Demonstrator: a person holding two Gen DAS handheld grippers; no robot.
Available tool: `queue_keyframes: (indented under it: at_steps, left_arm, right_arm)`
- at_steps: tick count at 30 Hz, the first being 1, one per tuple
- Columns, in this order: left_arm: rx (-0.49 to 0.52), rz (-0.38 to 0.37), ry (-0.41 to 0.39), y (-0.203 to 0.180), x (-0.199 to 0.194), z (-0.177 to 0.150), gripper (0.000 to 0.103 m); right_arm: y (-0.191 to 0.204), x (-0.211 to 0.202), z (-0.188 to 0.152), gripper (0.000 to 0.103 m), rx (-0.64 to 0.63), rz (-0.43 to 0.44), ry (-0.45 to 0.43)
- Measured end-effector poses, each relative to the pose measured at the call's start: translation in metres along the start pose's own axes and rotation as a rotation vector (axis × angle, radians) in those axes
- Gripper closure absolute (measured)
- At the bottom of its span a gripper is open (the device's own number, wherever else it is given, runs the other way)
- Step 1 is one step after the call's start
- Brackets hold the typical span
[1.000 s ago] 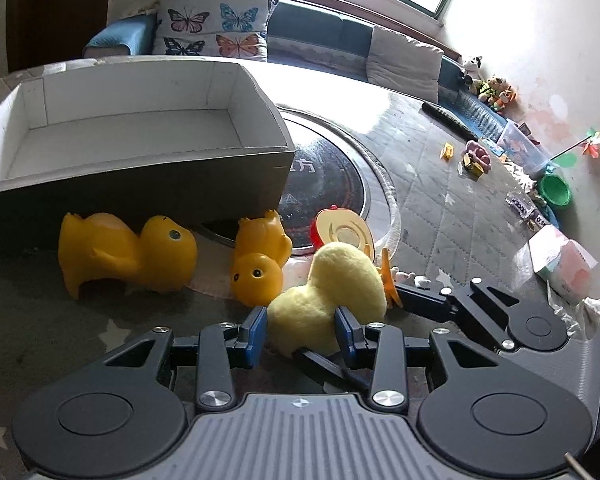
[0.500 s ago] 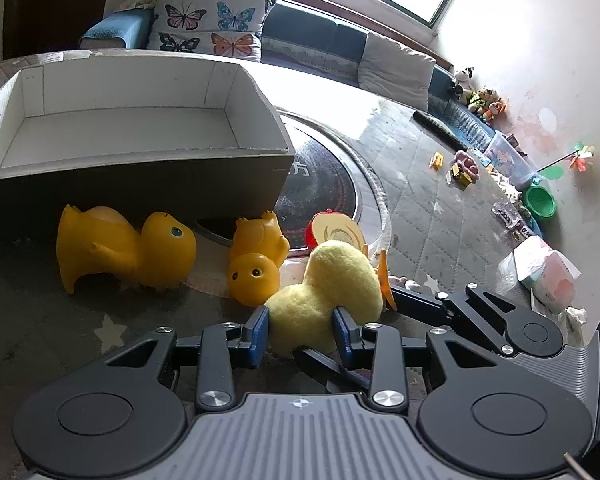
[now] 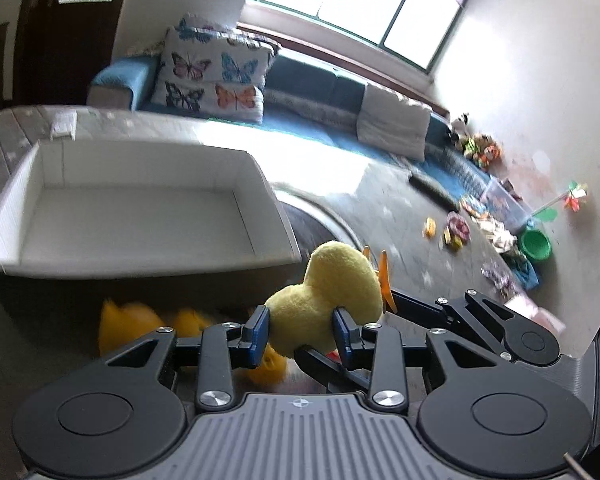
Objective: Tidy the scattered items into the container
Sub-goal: 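Lift the chick with the left tool into the white box and release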
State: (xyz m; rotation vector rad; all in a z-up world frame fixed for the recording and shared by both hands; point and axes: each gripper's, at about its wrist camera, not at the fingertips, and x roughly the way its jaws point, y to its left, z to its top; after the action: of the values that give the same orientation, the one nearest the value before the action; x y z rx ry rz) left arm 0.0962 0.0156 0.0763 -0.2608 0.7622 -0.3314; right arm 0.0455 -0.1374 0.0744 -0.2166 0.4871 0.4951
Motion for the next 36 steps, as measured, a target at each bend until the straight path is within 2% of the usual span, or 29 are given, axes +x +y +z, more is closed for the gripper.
queue_keyframes:
  at_steps: [7, 15, 25, 31, 36]
  left_arm:
    - [-0.033, 0.043, -0.033, 0.018, 0.012, 0.03, 0.067]
    - [-0.107, 0.062, 0.0, 0.051, 0.039, 0.056, 0.067]
    - [-0.2, 0.067, 0.093, 0.084, 0.08, 0.067, 0.067]
    - [-0.223, 0.062, 0.138, 0.092, 0.098, 0.066, 0.069]
    - [-0.208, 0.064, 0.135, 0.089, 0.098, 0.065, 0.069]
  right_arm:
    - [-0.004, 0.032, 0.033, 0.029, -0.033, 0.023, -0.019]
    - [-0.007, 0.08, 0.056, 0.029, -0.069, 0.057, 0.031]
    - [-0.011, 0.132, 0.054, 0.029, -0.078, 0.105, 0.144]
    - [-0.006, 0.136, 0.051, 0.029, -0.083, 0.113, 0.148]
    - [-0.004, 0.129, 0.049, 0.029, -0.075, 0.106, 0.136]
